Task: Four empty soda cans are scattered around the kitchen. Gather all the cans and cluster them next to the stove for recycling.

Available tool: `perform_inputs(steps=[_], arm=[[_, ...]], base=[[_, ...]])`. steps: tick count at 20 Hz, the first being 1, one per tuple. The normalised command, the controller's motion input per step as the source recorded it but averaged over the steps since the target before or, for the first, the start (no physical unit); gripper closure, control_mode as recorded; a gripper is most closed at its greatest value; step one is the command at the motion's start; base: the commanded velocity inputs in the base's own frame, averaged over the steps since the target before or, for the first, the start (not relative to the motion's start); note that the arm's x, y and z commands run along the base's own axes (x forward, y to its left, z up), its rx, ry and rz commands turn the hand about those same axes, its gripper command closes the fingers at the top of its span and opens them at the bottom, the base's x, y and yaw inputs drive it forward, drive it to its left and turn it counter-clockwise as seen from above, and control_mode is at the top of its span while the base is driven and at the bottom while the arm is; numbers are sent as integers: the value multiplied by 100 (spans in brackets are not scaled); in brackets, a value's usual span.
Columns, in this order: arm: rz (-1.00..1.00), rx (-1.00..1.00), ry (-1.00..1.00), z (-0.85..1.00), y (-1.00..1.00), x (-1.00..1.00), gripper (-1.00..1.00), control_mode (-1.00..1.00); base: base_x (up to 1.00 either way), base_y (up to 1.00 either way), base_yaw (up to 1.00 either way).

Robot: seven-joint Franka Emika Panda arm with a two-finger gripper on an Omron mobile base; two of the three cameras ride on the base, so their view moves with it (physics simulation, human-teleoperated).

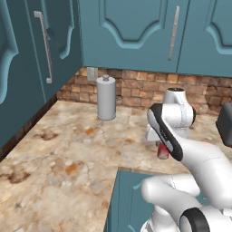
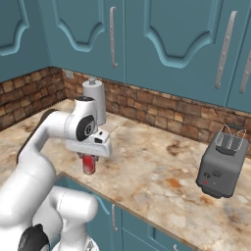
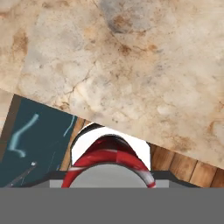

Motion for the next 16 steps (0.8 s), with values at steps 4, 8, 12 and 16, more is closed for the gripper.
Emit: perform_inputs(steps=[4,8,12,16], arm=[[1,0,-15,29,10,-76,100,-100],[1,0,-21,27,8,-81,100,-100],[0,0,-4,48,1,-50,100,-100],[0,0,2,47,0,-21,100,-100]], base=[[0,0,0],[0,0,0],[0,0,0],[0,0,0]])
